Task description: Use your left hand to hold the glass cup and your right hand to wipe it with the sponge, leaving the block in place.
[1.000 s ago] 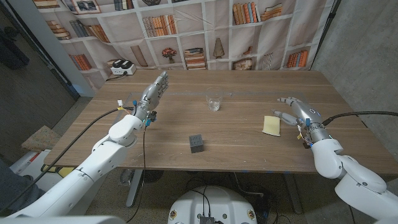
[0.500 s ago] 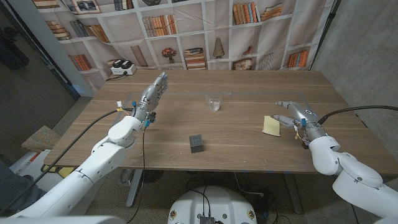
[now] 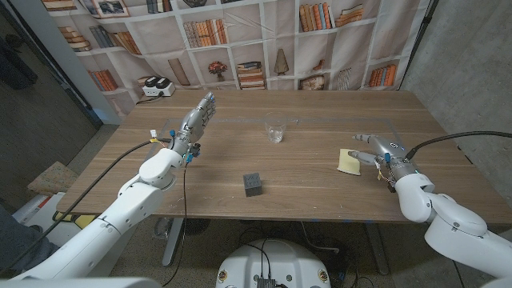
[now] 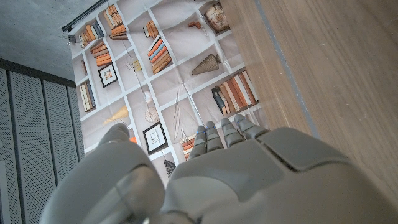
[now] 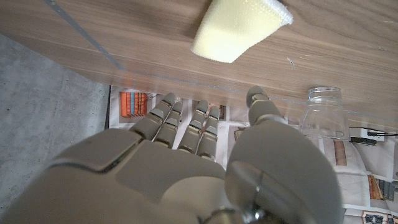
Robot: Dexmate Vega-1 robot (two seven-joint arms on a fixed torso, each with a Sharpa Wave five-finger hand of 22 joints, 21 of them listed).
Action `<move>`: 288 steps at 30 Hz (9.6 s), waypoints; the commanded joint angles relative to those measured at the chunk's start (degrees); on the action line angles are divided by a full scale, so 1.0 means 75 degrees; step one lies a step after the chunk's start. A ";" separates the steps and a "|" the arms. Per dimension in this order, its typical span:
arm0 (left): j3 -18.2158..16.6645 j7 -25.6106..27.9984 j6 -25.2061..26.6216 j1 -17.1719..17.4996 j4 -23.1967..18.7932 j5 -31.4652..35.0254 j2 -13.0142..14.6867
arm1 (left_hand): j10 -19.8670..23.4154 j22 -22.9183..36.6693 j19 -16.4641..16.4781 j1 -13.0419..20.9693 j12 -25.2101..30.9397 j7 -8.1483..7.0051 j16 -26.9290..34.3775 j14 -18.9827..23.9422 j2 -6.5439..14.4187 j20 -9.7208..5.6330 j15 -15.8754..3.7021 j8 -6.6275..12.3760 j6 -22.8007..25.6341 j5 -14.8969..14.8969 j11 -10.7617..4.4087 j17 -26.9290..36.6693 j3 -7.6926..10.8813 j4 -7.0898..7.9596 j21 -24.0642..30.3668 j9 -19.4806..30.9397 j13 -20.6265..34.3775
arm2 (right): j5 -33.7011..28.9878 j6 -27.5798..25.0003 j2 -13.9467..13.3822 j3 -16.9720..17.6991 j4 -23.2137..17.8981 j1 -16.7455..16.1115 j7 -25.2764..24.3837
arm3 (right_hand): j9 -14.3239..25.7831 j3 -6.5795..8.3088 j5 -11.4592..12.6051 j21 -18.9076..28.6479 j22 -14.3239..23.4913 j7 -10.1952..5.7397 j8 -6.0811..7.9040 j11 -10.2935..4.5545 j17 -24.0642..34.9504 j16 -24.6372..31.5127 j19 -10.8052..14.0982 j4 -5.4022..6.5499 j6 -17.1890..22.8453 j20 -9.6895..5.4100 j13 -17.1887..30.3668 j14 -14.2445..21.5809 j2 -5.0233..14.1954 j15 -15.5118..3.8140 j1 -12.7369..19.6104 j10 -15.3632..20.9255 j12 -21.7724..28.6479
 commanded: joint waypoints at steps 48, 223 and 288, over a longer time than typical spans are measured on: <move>-0.0001 -0.0073 -0.0242 -0.0009 0.0206 -0.0057 -0.0136 | 0.0163 0.0051 -0.0010 -0.0195 -0.0026 -0.0036 -0.0018 0.0155 0.0082 0.0023 -0.0051 -0.0035 0.0170 -0.0096 -0.0056 0.0033 -0.0165 0.0153 -0.0009 0.0026 0.0017 | 0.1385 -0.1667 -0.1012 -0.2429 0.0293 0.2233 0.0739 | 0.0014 0.0188 -0.0036 0.0001 0.0031 0.0178 0.0036 0.0009 0.0029 0.0042 -0.0129 0.0066 -0.0181 0.0004 0.0016 -0.0058 -0.0224 -0.0053 0.0555 -0.0103 -0.0058; 0.3346 0.0790 0.2965 -0.2714 0.0796 0.6682 -0.0369 | 0.0653 0.0064 0.0156 0.1930 -0.0173 -0.0224 -0.0126 0.0619 -0.0415 0.0000 -0.0303 -0.0148 0.0585 -0.0046 -0.0312 0.0025 -0.0344 -0.1086 -0.0055 0.0051 0.0048 | 0.2775 0.0812 0.1481 -0.0837 0.0952 0.1557 -0.2302 | 0.0087 0.0197 0.0012 0.0263 0.0077 -0.0580 0.1384 -0.0421 0.0094 0.0236 0.1558 0.0257 0.5465 -0.0345 0.0343 0.5882 0.0121 -0.1659 0.2602 0.6368 0.1075; 0.4024 0.0884 0.1353 -0.3817 0.3193 0.6524 -0.1539 | 0.1090 0.0048 0.0105 0.2130 -0.0004 -0.0435 0.0019 0.0909 -0.0260 -0.0052 -0.0495 0.0031 0.1133 0.0063 -0.0582 0.0013 -0.0402 -0.1102 -0.0014 0.0061 0.0051 | 0.3001 0.0799 0.1502 -0.0806 0.1037 0.1503 -0.2441 | 0.0085 0.0178 -0.0008 0.0254 0.0079 -0.0580 0.1356 -0.0421 0.0092 0.0137 0.1618 0.0266 0.5503 -0.0384 0.0365 0.5876 0.0129 -0.1664 0.2609 0.6417 0.1041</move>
